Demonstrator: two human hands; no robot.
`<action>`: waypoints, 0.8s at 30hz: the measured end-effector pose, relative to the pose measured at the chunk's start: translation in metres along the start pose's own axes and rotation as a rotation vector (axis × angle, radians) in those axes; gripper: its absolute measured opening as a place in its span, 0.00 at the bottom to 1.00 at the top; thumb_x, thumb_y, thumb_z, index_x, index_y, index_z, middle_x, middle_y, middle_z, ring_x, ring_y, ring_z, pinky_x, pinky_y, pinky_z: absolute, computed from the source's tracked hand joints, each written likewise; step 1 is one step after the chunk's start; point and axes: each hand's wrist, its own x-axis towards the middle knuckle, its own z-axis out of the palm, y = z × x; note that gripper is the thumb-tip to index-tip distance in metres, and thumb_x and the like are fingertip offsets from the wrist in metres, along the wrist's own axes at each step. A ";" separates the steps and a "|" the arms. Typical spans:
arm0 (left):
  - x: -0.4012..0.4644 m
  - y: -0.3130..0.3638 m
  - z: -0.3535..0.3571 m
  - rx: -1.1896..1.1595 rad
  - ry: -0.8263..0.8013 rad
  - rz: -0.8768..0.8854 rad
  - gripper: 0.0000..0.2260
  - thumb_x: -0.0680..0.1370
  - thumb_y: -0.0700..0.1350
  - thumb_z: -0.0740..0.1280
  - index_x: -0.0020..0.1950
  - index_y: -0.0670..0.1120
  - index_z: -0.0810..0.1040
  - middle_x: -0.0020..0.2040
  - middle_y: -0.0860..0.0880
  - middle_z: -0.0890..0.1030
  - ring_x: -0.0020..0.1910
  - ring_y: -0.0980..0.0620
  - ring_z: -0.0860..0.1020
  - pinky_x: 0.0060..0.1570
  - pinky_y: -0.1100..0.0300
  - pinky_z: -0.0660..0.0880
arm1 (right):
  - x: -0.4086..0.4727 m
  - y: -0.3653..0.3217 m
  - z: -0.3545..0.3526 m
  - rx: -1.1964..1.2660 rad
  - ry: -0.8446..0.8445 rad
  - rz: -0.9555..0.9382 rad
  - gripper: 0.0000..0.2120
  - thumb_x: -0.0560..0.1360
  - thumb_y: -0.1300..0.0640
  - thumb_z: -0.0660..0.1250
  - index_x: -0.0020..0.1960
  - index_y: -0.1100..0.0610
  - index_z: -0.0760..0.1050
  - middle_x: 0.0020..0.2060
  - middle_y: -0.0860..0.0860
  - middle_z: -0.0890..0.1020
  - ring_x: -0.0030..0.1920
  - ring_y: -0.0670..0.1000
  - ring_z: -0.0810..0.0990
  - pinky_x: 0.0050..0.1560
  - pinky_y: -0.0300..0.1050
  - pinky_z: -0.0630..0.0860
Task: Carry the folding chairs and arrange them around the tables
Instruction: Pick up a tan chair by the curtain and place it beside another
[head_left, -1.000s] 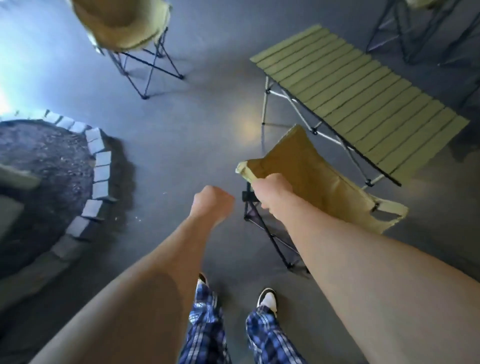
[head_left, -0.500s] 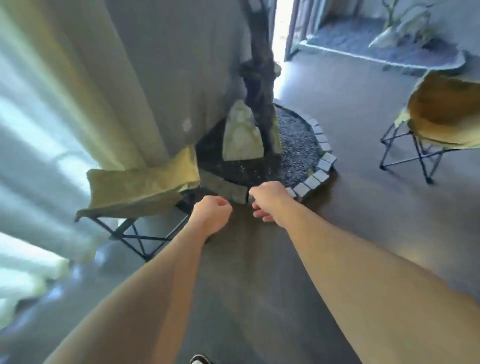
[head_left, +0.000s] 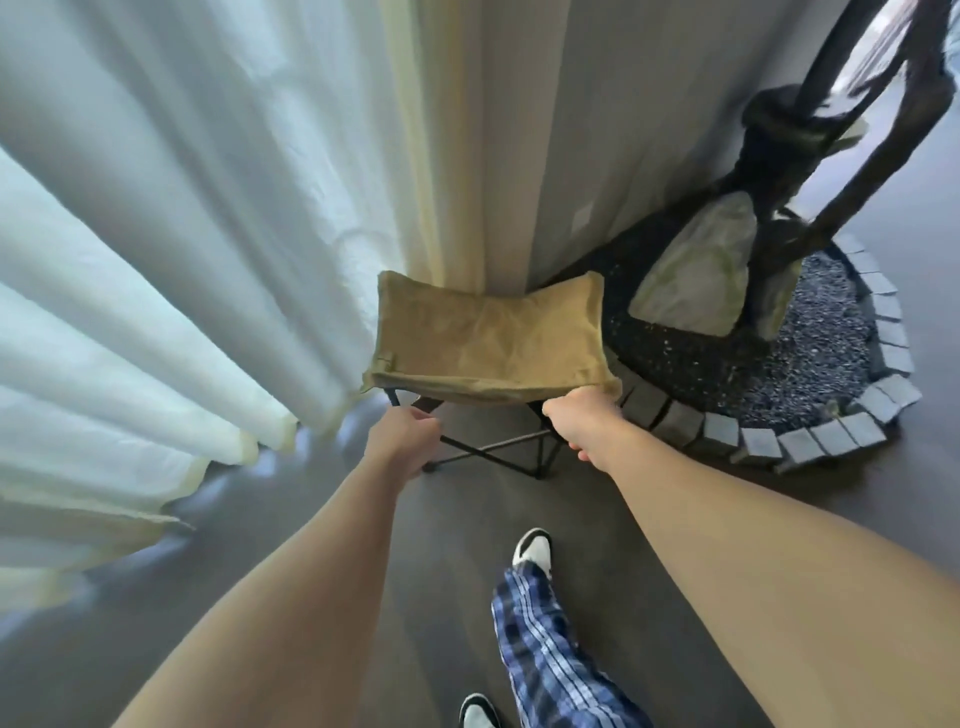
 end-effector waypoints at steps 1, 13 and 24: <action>0.018 0.002 0.001 0.018 0.008 -0.023 0.08 0.74 0.40 0.60 0.41 0.47 0.78 0.36 0.46 0.76 0.41 0.42 0.76 0.43 0.54 0.77 | 0.019 -0.007 0.006 -0.019 -0.002 -0.001 0.18 0.75 0.54 0.61 0.62 0.61 0.74 0.58 0.58 0.78 0.46 0.57 0.75 0.37 0.42 0.70; 0.192 0.032 0.011 0.166 0.179 -0.387 0.24 0.66 0.47 0.61 0.62 0.43 0.69 0.58 0.40 0.75 0.57 0.37 0.75 0.58 0.45 0.76 | 0.188 -0.044 0.032 -0.322 0.035 0.257 0.26 0.74 0.51 0.60 0.70 0.58 0.67 0.69 0.60 0.69 0.69 0.63 0.66 0.68 0.57 0.66; 0.272 -0.011 0.037 0.262 0.180 -0.587 0.35 0.72 0.50 0.62 0.74 0.37 0.55 0.69 0.36 0.64 0.63 0.35 0.71 0.65 0.42 0.69 | 0.251 0.012 0.051 -0.383 0.147 0.623 0.31 0.73 0.42 0.64 0.70 0.60 0.69 0.66 0.61 0.72 0.64 0.64 0.71 0.64 0.56 0.69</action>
